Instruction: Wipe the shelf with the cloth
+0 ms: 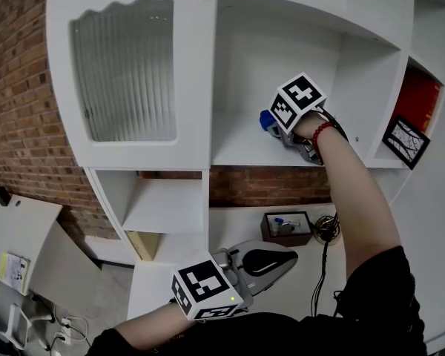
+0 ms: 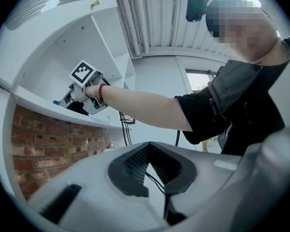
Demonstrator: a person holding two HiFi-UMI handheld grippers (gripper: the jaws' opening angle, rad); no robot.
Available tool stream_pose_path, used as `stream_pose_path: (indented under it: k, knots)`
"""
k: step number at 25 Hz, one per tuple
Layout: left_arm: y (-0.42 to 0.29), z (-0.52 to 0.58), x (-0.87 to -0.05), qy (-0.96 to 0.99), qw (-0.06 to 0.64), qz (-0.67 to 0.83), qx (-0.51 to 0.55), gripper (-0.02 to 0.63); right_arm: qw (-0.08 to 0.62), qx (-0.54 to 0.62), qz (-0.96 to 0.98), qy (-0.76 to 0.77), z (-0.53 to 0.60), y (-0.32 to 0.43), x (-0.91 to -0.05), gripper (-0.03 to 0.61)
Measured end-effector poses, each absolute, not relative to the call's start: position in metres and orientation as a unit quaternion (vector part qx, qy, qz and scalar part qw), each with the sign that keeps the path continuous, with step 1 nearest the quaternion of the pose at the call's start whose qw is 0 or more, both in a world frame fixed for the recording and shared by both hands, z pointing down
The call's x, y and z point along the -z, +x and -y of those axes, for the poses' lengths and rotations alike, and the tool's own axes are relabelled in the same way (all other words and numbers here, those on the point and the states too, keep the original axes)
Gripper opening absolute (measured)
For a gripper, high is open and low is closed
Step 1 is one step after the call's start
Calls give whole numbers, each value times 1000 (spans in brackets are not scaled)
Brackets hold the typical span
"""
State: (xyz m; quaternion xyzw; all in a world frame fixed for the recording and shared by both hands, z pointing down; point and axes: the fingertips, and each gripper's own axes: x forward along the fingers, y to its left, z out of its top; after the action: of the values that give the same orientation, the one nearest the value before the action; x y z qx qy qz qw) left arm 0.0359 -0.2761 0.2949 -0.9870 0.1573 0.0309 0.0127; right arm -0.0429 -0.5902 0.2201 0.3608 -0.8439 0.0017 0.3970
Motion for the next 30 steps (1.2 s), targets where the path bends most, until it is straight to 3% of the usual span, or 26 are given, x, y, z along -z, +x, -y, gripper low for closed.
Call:
stream_pose_path:
  k: [16, 21, 25, 30]
  knots:
    - [47, 268, -298, -988, 19, -152, -21, 3, 363, -82, 796, 478, 623, 85, -220, 35]
    - [45, 265, -300, -988, 17, -153, -25, 3, 381, -80, 757, 525, 629, 111, -220, 35]
    - [43, 263, -300, -987, 15, -155, -30, 3, 422, 17, 749, 510, 618, 85, -205, 37]
    - [46, 261, -300, -988, 16, -152, -31, 3, 323, 31, 872, 366, 572, -27, -178, 37]
